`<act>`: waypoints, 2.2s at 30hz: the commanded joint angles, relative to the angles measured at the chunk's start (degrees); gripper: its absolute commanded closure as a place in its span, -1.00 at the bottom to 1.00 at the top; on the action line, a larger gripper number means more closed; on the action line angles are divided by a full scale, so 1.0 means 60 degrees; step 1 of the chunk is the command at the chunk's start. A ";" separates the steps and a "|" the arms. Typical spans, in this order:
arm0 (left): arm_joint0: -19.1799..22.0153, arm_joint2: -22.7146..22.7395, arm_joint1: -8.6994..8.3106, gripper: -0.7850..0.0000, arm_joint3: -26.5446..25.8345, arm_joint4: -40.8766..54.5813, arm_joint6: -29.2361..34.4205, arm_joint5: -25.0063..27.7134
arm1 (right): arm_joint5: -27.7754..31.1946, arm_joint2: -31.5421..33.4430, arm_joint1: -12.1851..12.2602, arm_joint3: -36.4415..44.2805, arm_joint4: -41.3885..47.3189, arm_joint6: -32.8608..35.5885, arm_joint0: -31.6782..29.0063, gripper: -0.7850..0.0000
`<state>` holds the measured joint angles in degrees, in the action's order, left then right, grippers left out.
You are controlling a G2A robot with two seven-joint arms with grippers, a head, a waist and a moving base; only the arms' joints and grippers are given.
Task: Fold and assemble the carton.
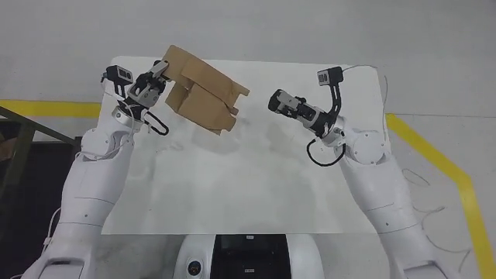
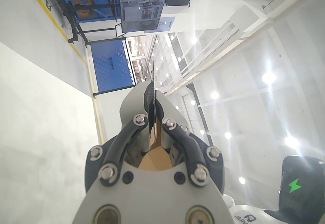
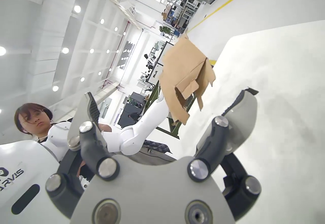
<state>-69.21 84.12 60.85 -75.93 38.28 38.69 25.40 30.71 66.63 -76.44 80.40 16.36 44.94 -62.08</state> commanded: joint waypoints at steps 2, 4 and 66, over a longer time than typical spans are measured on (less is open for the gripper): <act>0.0136 -0.0083 0.0037 1.00 0.0071 0.0121 0.0085 -0.0013 | 0.0006 -0.0331 -0.0063 -0.0030 0.0368 0.0055 0.0046 -1.00; 0.0208 -0.0125 0.0060 1.00 0.0120 0.0229 0.0171 -0.0050 | 0.0108 -0.0390 -0.0077 -0.0090 0.0577 0.0135 0.0088 -1.00; 0.0133 -0.0164 0.0381 1.00 0.0174 -0.0579 -0.0537 0.0439 | 0.0736 -0.1939 -0.0421 -0.0397 0.2439 0.1131 0.0306 -0.86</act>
<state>-68.38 83.08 63.11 -74.82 34.61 35.43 28.18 35.07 55.06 -78.94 78.24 31.66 52.00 -60.37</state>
